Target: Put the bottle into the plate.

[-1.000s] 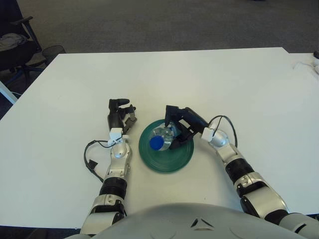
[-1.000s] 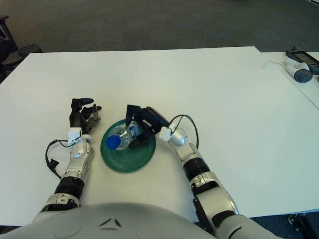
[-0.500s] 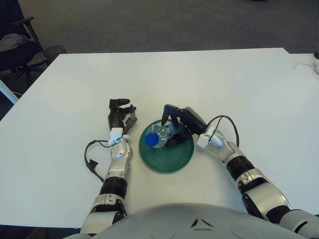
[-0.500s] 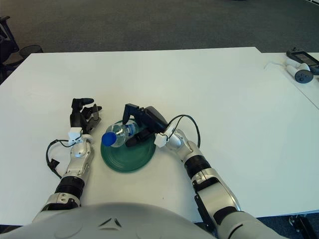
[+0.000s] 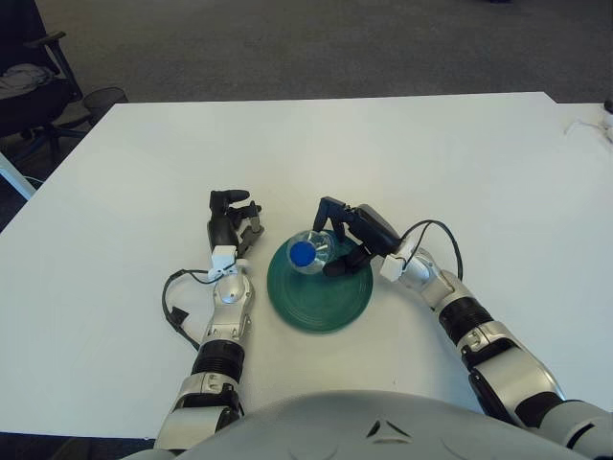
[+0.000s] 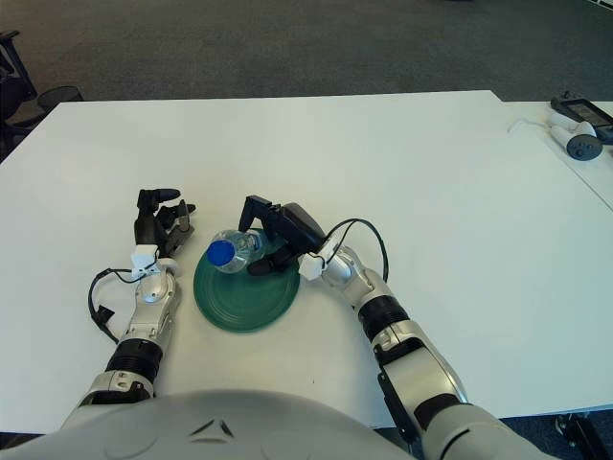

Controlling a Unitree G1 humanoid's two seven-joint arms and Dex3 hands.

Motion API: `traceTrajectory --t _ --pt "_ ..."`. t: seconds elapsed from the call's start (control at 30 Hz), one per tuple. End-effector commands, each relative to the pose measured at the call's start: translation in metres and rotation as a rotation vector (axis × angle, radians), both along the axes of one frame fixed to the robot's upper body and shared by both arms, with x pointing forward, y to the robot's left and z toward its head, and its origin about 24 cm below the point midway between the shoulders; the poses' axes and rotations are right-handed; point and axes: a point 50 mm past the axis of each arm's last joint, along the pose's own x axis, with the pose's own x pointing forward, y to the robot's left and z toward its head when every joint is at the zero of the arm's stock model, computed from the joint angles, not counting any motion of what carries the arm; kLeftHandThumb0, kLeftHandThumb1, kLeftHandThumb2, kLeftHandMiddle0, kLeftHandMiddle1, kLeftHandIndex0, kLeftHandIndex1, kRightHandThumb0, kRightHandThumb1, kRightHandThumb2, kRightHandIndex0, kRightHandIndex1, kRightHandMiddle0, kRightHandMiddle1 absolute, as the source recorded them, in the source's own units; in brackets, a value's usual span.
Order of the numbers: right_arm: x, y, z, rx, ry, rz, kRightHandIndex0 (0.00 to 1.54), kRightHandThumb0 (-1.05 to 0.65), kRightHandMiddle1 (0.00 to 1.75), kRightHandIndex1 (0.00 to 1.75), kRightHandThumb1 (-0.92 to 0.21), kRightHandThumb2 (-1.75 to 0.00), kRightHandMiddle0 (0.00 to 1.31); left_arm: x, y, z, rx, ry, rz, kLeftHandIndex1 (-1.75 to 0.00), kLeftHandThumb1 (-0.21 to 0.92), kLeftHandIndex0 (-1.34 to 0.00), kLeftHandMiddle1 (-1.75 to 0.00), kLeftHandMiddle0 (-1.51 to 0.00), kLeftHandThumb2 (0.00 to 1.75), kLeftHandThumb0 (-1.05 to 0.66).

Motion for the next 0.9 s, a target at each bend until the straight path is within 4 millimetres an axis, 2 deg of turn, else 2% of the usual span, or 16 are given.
traceTrajectory --t 0.0,0.03,0.07,0.1,0.2,0.23,0.27,0.3,0.33,0.37,0.43,0.53,0.63,0.87 --pt "0.001 -0.005 -0.001 -0.074 -0.043 -0.004 0.34 -0.42 1.75 1.75 -0.57 -0.99 0.42 -0.026 0.002 -0.032 -0.004 0.153 0.007 -1.75 0.75 -0.30 -1.18 -0.61 0.76 -0.37" --pt "0.002 -0.006 0.000 -0.079 -0.054 -0.010 0.24 -0.57 1.72 1.68 -0.66 -0.82 0.29 -0.026 0.002 -0.032 -0.004 0.154 0.006 -1.75 0.75 -0.30 -1.18 -0.61 0.76 -0.37" --pt "0.002 -0.007 0.000 -0.093 -0.067 -0.017 0.21 -0.62 1.72 1.65 -0.71 -0.74 0.24 -0.026 0.002 -0.032 -0.003 0.154 0.005 -1.75 0.75 -0.29 -1.18 -0.61 0.76 -0.37" --pt "0.002 -0.008 0.001 -0.102 -0.076 -0.022 0.14 -0.71 1.63 1.49 -0.78 -0.60 0.15 -0.026 0.002 -0.032 -0.002 0.155 0.005 -1.75 0.75 -0.29 -1.18 -0.61 0.76 -0.37" --pt "0.003 -0.011 0.000 -0.154 -0.110 -0.029 0.05 -0.82 1.38 1.16 -0.88 -0.44 0.05 -0.027 0.002 -0.032 -0.003 0.156 0.005 -1.75 0.75 -0.29 -1.19 -0.61 0.76 -0.37" --pt "0.002 -0.012 0.000 -0.175 -0.122 -0.030 0.03 -0.86 1.12 0.88 -0.89 -0.44 0.03 -0.027 0.002 -0.032 -0.003 0.156 0.005 -1.75 0.75 -0.29 -1.18 -0.61 0.76 -0.37" --pt "0.003 -0.013 0.000 -0.209 -0.138 -0.028 0.02 -0.88 1.02 0.77 -0.90 -0.44 0.03 -0.027 0.002 -0.032 -0.004 0.156 0.006 -1.75 0.75 -0.29 -1.18 -0.61 0.76 -0.37" --pt "0.003 -0.014 0.000 -0.233 -0.150 -0.027 0.02 -0.91 0.78 0.54 -0.91 -0.48 0.02 -0.027 0.002 -0.032 -0.005 0.156 0.007 -1.75 0.76 -0.29 -1.18 -0.61 0.75 -0.37" --pt "0.003 -0.014 0.000 -0.245 -0.157 -0.027 0.01 -0.94 0.62 0.38 -0.91 -0.50 0.01 -0.027 0.002 -0.032 -0.005 0.156 0.008 -1.75 0.76 -0.29 -1.18 -0.61 0.75 -0.37" --pt "0.003 -0.015 0.000 -0.265 -0.164 -0.024 0.01 -0.95 0.56 0.32 -0.91 -0.50 0.01 -0.027 0.002 -0.032 -0.006 0.156 0.009 -1.75 0.76 -0.29 -1.18 -0.61 0.75 -0.37" --pt "0.003 -0.016 0.001 -0.302 -0.176 -0.014 0.00 -1.00 0.31 0.13 -0.92 -0.57 0.00 -0.027 0.002 -0.032 -0.007 0.154 0.013 -1.75 0.76 -0.29 -1.18 -0.60 0.75 -0.37" --pt "0.003 -0.017 0.003 -0.336 -0.188 -0.001 0.00 -1.03 0.13 0.04 -0.92 -0.62 0.00 -0.026 0.002 -0.031 -0.007 0.149 0.021 -1.75 0.76 -0.29 -1.18 -0.61 0.74 -0.37" --pt "0.003 -0.018 0.004 -0.360 -0.190 0.018 0.00 -1.04 0.05 0.01 -0.92 -0.66 0.00 -0.026 0.002 -0.030 0.000 0.144 0.030 -1.75 0.76 -0.29 -1.18 -0.61 0.74 -0.37" --pt "0.002 -0.019 0.006 -0.368 -0.184 0.033 0.00 -1.05 0.00 0.00 -0.92 -0.69 0.00 -0.025 0.000 -0.029 0.001 0.130 0.025 -1.75 0.75 -0.29 -1.16 -0.63 0.76 -0.37"
